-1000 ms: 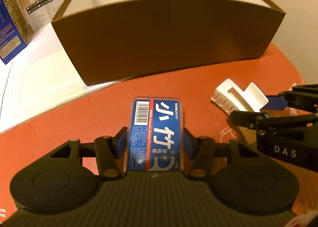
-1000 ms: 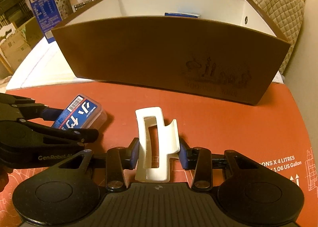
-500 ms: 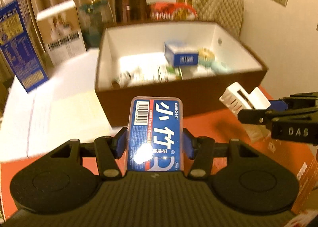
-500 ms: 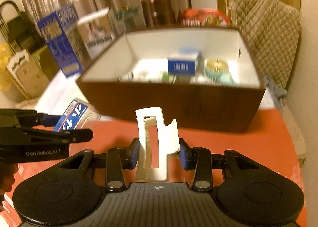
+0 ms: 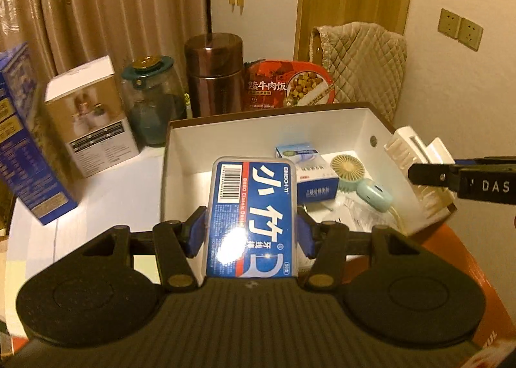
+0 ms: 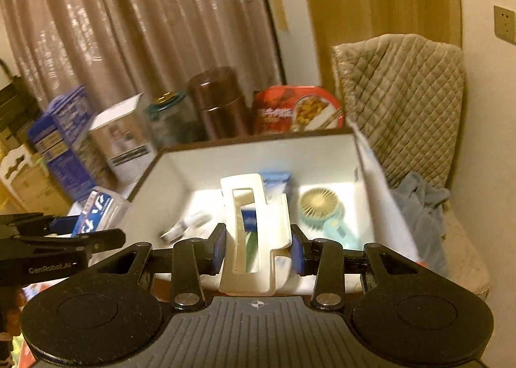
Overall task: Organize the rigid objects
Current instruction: 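Lower the floss box and hair clip into the box and open both tools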
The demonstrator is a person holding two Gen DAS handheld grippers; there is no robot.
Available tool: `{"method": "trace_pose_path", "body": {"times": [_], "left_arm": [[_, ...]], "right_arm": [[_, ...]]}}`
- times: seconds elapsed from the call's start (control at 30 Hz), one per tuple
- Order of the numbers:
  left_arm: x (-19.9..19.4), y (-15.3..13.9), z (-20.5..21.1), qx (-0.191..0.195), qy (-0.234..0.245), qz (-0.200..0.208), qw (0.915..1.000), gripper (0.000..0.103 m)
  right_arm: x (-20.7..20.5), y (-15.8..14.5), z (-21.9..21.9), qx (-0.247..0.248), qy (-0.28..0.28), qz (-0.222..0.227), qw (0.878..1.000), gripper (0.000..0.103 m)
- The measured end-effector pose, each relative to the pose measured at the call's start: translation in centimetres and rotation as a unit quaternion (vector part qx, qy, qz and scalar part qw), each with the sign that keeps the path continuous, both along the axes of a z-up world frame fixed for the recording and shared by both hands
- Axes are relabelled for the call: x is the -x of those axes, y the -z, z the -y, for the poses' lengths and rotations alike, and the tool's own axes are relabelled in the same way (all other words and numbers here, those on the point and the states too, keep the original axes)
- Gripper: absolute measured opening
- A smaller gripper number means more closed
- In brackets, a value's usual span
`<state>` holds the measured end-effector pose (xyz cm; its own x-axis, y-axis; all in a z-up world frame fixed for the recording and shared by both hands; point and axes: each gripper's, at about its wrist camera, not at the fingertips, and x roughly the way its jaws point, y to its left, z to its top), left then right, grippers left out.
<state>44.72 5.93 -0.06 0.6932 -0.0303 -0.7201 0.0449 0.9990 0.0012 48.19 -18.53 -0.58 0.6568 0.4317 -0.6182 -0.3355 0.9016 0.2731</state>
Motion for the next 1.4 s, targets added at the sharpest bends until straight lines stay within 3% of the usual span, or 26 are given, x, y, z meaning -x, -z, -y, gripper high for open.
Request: {"method": "trace_pose_path", "body": {"times": [0.3, 0.77, 0.9, 0.97, 1.03, 1.1, 1.4], "left_arm": [[-6.5, 3.2, 0.1, -0.006, -0.005, -0.047, 0.9989, 0.052], [-10.4, 6.0, 0.8, -0.001, -0.009, -0.073, 0.9973, 0.053], [-10.9, 6.3, 0.5, 0.011, -0.019, -0.075, 0.997, 0.066], [-10.7, 6.2, 0.5, 0.013, -0.018, -0.069, 0.9973, 0.066], [-10.5, 6.1, 0.4, 0.012, -0.016, -0.066, 0.9976, 0.07], [-10.2, 5.9, 0.4, 0.009, -0.015, -0.066, 0.9977, 0.071], [-8.5, 4.8, 0.0, 0.012, -0.019, -0.062, 0.9978, 0.072]], "right_arm": [[-5.8, 2.1, 0.3, 0.016, 0.024, -0.025, 0.999, 0.037], [-9.0, 5.7, 0.3, 0.029, 0.034, -0.07, 0.997, 0.037], [-9.6, 6.2, 0.4, 0.014, 0.037, -0.08, 0.996, 0.038], [-9.5, 6.1, 0.4, 0.012, 0.036, -0.078, 0.996, 0.04], [-9.2, 6.0, 0.5, 0.009, 0.031, -0.068, 0.997, 0.053], [-8.9, 5.8, 0.4, 0.014, 0.025, -0.062, 0.998, 0.059], [-7.2, 5.4, 0.5, 0.021, 0.003, -0.062, 0.998, 0.062]]}}
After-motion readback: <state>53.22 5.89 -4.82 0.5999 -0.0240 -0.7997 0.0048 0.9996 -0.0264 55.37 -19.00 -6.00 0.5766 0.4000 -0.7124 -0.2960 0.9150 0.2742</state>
